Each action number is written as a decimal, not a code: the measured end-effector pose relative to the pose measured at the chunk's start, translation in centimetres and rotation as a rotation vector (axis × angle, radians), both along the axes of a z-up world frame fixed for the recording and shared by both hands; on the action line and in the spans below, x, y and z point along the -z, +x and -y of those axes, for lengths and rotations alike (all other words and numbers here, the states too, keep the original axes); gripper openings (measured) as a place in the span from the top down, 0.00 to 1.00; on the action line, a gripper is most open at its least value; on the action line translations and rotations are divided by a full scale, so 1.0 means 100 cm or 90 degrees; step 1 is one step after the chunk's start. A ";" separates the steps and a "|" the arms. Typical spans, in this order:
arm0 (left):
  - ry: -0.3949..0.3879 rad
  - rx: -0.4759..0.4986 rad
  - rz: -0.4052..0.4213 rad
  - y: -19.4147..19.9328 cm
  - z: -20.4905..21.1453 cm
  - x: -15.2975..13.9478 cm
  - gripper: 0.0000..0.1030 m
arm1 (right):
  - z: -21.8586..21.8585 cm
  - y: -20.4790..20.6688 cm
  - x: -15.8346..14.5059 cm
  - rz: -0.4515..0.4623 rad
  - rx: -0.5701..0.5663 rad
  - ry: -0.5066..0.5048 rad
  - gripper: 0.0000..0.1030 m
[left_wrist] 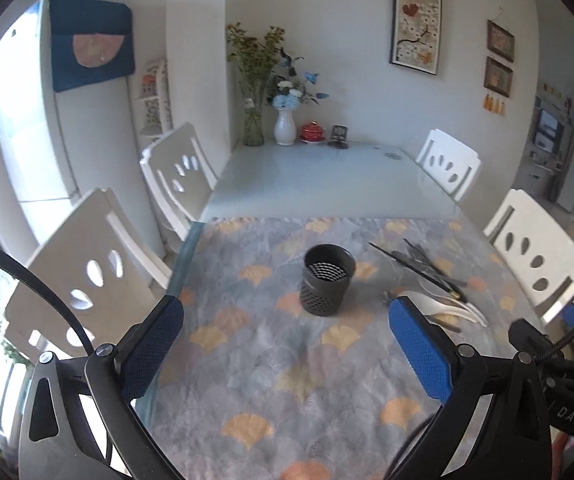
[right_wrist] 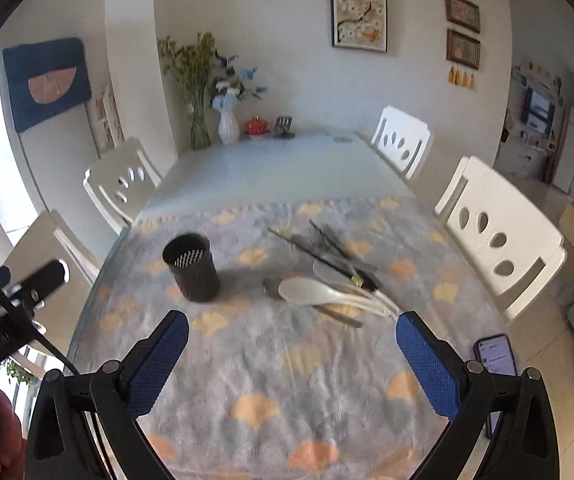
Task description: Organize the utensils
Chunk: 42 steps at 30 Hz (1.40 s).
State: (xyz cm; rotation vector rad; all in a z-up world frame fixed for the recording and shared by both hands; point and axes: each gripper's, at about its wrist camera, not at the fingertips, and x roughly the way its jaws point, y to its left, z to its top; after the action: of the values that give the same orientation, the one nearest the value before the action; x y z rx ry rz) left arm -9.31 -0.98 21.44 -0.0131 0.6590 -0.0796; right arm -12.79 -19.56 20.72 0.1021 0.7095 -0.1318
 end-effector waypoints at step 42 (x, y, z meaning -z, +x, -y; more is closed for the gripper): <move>-0.020 -0.001 -0.043 -0.001 -0.001 0.001 0.00 | 0.003 0.023 0.009 -0.073 -0.003 0.005 0.00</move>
State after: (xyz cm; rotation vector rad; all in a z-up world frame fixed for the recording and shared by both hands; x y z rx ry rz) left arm -9.43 -0.89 21.37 -0.0464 0.7246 -0.0880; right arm -10.50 -19.83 19.79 0.1005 0.8240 -0.1316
